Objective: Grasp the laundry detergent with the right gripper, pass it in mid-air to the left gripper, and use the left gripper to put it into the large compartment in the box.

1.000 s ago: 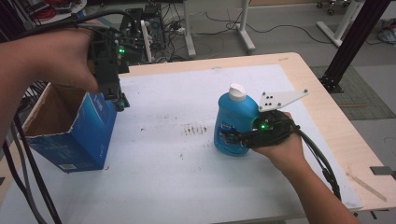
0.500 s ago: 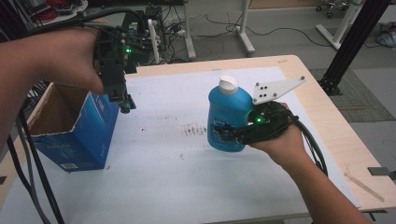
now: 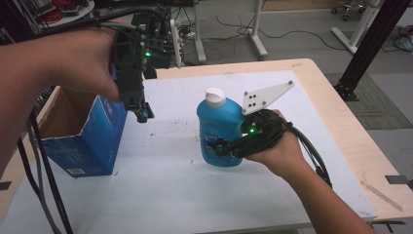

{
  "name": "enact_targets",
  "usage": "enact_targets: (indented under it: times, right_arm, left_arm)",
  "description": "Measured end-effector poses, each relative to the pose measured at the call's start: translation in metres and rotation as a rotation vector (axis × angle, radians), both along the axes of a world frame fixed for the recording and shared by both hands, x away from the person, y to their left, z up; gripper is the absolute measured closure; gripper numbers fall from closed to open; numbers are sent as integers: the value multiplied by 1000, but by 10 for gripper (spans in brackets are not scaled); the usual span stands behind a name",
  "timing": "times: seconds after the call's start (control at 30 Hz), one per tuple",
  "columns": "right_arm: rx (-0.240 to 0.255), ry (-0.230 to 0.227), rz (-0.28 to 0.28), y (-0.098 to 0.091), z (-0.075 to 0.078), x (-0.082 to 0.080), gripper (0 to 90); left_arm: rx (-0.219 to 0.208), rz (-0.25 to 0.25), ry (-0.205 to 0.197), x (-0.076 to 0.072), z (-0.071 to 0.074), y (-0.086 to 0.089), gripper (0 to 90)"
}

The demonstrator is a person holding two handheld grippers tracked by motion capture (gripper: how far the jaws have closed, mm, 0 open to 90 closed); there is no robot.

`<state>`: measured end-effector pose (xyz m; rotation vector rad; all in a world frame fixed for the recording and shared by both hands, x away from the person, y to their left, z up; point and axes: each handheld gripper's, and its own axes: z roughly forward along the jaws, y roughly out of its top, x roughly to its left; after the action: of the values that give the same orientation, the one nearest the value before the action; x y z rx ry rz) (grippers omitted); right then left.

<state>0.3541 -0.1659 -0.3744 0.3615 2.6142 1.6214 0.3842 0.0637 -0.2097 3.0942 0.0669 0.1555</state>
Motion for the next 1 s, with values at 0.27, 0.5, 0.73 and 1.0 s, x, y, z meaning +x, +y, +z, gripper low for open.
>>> enact_targets:
  times: [0.27, 0.5, 0.73, 1.0]
  right_arm:
    - [1, -5, 59, 23, 1, -2, 455]
    - [-2, 0, 99, 42, 3, -2, 455]
    - [10, -3, 137, 58, 6, -2, 455]
    - [22, -13, 168, 72, 10, -3, 455]
  left_arm:
    - [1, -36, 11, -7, -2, -12, 23]
    - [-1, -57, 43, -11, -7, -19, 23]
    - [8, -69, 55, -13, -15, -25, 23]
    - [22, -67, 66, -17, -20, -30, 23]
